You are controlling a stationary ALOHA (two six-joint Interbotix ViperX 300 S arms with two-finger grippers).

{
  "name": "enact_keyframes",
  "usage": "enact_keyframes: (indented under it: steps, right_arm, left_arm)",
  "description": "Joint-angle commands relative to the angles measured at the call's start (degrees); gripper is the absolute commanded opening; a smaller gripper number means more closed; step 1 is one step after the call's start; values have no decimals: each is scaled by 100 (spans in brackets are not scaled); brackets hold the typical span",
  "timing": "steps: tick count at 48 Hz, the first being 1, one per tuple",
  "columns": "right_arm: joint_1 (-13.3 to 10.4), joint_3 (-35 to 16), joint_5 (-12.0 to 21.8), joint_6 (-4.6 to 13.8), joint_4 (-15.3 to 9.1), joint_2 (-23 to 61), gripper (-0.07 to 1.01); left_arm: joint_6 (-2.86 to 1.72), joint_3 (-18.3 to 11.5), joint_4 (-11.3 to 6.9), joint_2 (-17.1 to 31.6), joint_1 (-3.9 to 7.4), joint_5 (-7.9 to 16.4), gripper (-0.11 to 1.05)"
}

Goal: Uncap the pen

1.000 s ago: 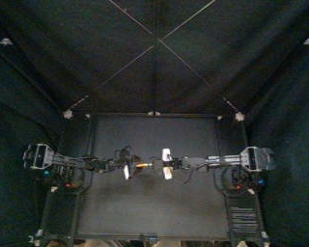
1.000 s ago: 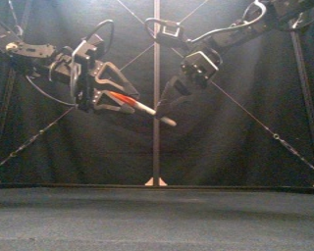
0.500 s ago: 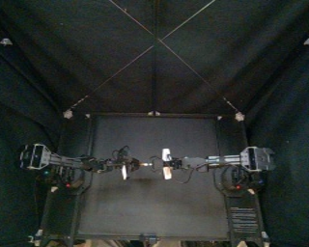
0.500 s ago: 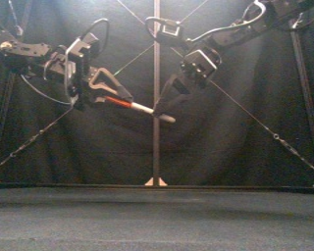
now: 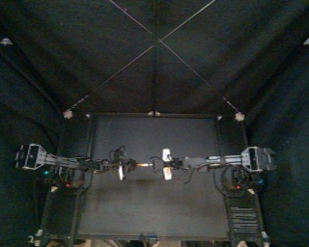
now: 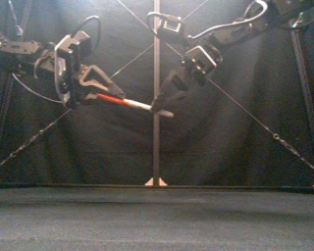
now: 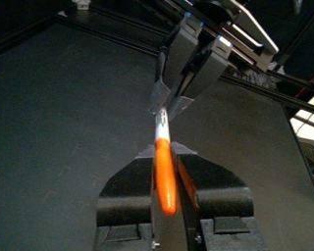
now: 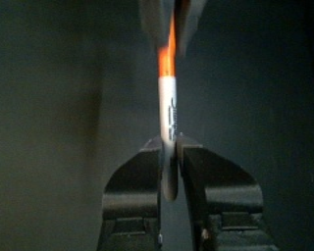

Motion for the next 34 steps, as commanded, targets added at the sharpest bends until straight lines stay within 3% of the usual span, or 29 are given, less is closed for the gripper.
enact_keyframes:
  steps: [1, 34]
  right_arm:
    - [-70, 9, -18, 18, 9, -316, 45]
    - [-220, 642, -70, 26, 123, -1011, 45]
  left_arm:
    - [9, 0, -35, -185, 18, -26, 44]
    - [9, 492, -44, -914, 9, 9, 44]
